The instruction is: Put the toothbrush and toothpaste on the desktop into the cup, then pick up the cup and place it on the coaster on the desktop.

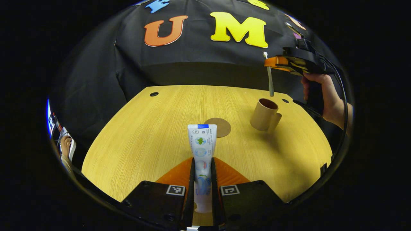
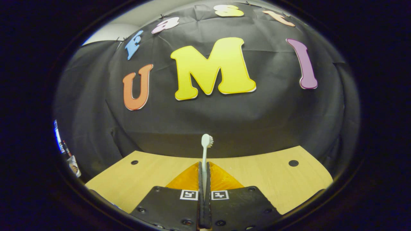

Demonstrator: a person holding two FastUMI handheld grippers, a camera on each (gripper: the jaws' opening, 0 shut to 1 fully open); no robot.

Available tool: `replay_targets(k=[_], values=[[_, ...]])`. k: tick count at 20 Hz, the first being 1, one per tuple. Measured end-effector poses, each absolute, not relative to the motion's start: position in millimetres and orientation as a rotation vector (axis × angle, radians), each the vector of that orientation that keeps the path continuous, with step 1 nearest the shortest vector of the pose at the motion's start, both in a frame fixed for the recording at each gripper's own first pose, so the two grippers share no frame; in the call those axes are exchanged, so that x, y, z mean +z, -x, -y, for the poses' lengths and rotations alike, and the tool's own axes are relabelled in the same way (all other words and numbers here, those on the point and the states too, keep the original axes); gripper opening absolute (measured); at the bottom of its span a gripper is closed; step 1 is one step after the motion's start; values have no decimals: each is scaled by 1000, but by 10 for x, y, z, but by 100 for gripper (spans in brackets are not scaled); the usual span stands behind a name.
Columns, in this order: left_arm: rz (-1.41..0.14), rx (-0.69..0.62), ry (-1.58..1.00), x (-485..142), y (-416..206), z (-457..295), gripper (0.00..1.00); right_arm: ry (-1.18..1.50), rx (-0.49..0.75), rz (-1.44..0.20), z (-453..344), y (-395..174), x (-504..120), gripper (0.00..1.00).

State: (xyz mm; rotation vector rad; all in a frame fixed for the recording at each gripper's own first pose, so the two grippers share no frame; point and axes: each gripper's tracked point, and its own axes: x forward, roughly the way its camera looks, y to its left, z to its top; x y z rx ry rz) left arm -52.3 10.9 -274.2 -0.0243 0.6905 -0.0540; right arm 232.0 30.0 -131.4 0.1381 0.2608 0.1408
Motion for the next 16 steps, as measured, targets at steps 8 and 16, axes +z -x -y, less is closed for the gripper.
replay_targets(k=[8,16], values=[[-727,-58,3,-2885,414,-129,26,-103,112,-251,-242,-2190,-1545,9],[-591,-148,-6,-2537,73,222,26,-62,106,-262,-112,-1684,-1622,71]])
